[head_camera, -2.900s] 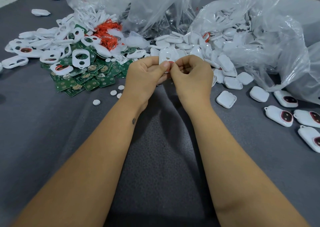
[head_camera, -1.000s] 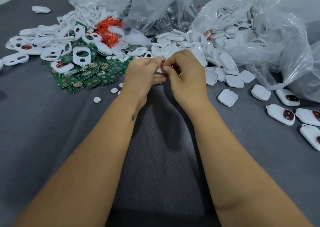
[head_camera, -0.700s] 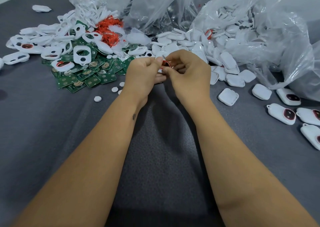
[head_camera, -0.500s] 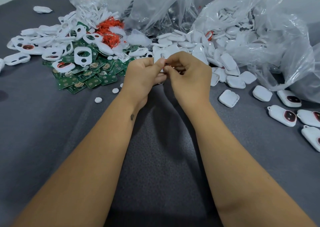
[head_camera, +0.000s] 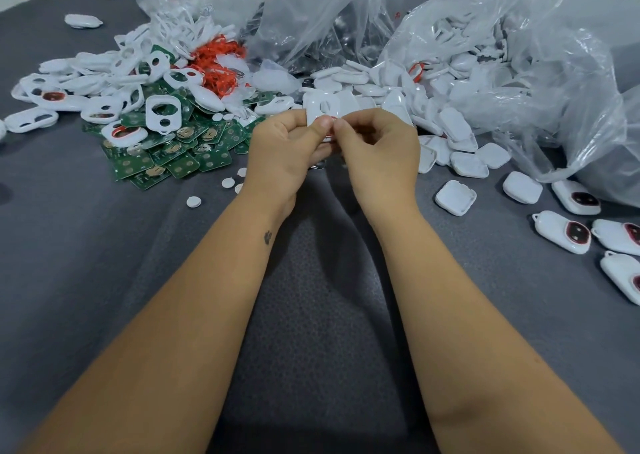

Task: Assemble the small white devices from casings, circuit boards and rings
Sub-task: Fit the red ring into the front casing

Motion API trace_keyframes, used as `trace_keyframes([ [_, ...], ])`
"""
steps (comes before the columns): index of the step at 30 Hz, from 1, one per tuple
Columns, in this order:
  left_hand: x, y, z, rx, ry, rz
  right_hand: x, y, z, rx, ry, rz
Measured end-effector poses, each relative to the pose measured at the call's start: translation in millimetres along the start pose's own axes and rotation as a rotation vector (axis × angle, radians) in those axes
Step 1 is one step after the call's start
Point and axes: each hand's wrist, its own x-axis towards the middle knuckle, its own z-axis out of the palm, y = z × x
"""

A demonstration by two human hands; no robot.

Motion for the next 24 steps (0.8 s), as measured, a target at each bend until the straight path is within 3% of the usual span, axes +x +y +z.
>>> trace_keyframes([
  [10, -5.1, -1.9, 2.3, 0.092, -0.019, 0.091, -5.8, -1.2, 7.6, -0.350, 0.052, -0.043],
  [19, -6.9, -1.8, 4.2, 0.160, 0.036, 0.144, -7.8, -4.5, 11.6, -0.343, 0.051, -0.026],
  [24, -3.4, -5.2, 1.7, 0.149, 0.055, 0.135, -6.5, -2.4, 12.5, -0.173, 0.052, 0.013],
])
